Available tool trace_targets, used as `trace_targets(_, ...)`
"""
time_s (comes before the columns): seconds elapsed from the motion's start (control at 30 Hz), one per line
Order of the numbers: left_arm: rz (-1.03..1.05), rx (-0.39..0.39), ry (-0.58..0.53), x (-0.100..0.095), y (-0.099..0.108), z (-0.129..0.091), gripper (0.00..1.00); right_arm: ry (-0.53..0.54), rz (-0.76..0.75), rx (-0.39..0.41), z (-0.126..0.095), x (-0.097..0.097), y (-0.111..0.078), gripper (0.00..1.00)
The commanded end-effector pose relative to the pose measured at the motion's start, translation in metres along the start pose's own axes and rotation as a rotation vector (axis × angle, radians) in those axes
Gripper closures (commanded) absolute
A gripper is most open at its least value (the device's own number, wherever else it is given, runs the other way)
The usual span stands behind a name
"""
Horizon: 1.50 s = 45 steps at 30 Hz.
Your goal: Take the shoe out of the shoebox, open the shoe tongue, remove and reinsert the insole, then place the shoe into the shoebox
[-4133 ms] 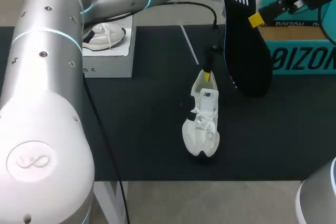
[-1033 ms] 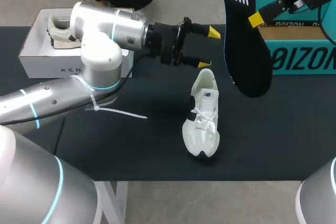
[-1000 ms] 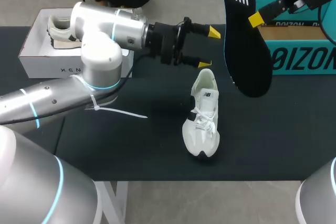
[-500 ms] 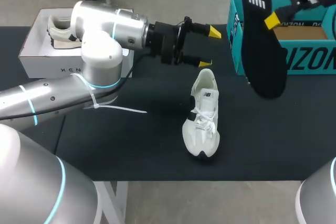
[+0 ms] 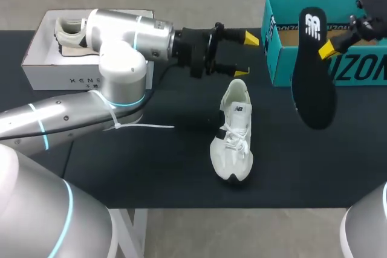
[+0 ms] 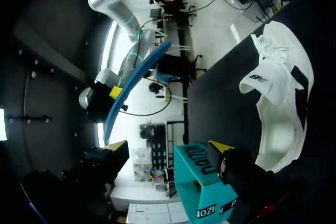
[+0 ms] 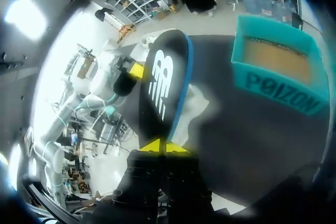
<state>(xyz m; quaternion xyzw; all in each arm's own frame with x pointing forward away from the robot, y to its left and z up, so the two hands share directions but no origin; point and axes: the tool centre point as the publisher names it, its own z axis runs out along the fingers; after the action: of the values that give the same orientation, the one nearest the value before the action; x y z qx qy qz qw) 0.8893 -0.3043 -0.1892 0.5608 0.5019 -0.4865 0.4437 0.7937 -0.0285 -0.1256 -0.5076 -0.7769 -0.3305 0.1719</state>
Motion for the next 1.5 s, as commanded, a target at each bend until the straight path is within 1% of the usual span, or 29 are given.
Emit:
trace_targets(0.03,0.005,-0.005,-0.004,0.001,-0.002,-0.001,0.00,0.094,0.007,0.036,0.024,-0.005,0.023,1.00)
trace_targets(0.3,0.019,-0.013,-0.003,0.003,-0.004,-0.009,0.00,0.131,0.023,0.067,0.056,-0.011,0.051,1.00)
trace_targets(0.5,0.020,-0.025,-0.002,0.003,-0.005,-0.014,0.00,0.152,0.023,0.091,0.078,-0.006,0.067,1.00)
trace_targets(0.83,0.027,-0.030,-0.001,0.003,-0.007,-0.016,0.00,0.169,0.030,0.141,0.108,0.001,0.075,1.00)
trace_targets(1.0,0.028,-0.034,0.009,0.003,-0.008,-0.014,0.00,0.191,0.025,0.157,0.123,0.010,0.077,1.00)
trace_targets(1.1,0.029,-0.040,0.014,0.003,-0.010,-0.014,0.00,0.212,0.026,0.154,0.127,0.014,0.078,1.00)
trace_targets(1.23,0.033,-0.040,0.020,0.001,-0.014,-0.012,0.00,0.223,0.035,0.150,0.130,0.015,0.082,1.00)
trace_targets(1.5,0.042,-0.047,0.019,0.000,-0.018,-0.013,0.00,0.230,0.041,0.140,0.127,0.016,0.091,1.00)
